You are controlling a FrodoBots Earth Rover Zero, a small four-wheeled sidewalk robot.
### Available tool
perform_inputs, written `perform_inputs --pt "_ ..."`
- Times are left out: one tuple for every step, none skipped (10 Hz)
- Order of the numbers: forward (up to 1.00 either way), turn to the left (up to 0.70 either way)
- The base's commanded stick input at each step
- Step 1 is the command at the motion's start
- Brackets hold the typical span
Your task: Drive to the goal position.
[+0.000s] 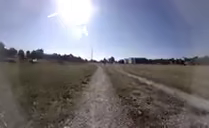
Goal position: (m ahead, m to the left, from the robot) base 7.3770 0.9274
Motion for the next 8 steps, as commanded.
perform_inputs --pt "0.5 0.0" --pt "0.5 0.0" --pt "0.5 0.0" --pt "0.5 0.0" --pt "0.5 0.0" --pt "0.5 0.0" --pt "0.5 0.0" --pt "0.5 0.0"
